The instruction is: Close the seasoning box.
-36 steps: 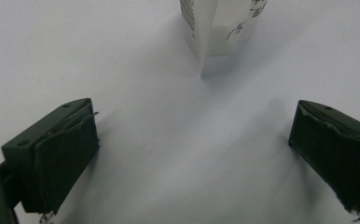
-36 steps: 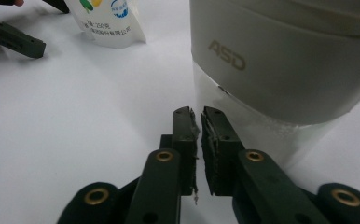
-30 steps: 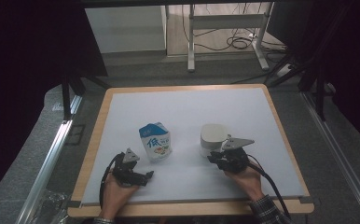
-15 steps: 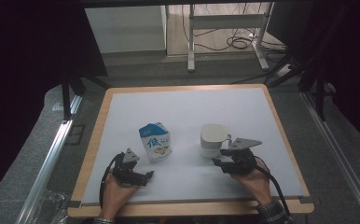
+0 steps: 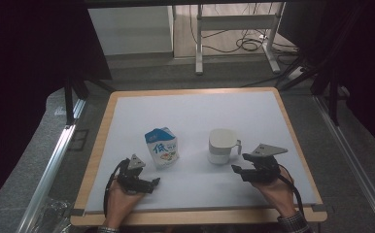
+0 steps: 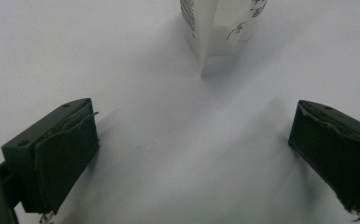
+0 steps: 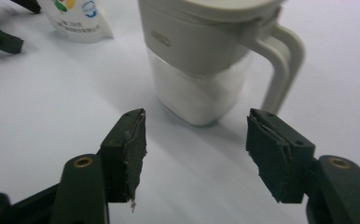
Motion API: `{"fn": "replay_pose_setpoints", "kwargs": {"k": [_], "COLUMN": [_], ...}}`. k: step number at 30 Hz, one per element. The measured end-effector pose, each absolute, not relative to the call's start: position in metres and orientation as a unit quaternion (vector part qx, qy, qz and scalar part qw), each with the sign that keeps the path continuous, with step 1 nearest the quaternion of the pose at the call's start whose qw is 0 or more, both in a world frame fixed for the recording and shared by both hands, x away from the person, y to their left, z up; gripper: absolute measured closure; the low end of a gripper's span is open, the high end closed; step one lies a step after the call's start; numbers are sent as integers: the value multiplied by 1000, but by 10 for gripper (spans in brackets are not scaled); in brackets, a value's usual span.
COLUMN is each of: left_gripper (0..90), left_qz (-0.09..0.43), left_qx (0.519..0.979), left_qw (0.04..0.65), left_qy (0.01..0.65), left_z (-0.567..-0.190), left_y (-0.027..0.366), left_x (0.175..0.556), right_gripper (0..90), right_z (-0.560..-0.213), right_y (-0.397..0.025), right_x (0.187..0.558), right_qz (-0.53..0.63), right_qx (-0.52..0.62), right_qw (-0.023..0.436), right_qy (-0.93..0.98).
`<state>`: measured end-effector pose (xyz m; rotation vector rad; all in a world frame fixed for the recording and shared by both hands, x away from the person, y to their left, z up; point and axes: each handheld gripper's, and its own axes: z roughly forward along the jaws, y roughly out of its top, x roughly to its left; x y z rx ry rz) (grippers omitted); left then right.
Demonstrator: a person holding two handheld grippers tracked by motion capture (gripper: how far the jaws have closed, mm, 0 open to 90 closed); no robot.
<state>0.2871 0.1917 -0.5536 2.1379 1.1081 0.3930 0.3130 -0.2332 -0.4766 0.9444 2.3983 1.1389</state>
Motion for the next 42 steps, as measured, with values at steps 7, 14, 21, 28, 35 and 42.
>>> {"fn": "replay_pose_setpoints", "kwargs": {"k": [7,14,21,28,35,42], "left_gripper": [12,12,12,12,12,12], "left_qz": [151,151,151,151,151,152], "left_qx": [823,822,823,822,822,823], "left_qw": [344,344,344,344,344,344], "left_qy": [427,428,427,428,428,426], "left_z": [-554,-554,-554,-554,-554,-554], "left_y": [192,191,192,191,192,192], "left_x": [287,287,287,287,287,287], "right_gripper": [344,329,318,294,288,286], "right_z": [-477,-479,-486,-497,-505,-515], "right_y": [-248,-261,-275,-284,-286,-288], "right_x": [311,309,307,307,307,307], "right_qz": [392,385,374,361,351,342], "right_qx": [348,362,377,389,394,401], "right_qw": [172,183,188,194,198,196], "right_qy": [834,829,826,825,826,827]}}
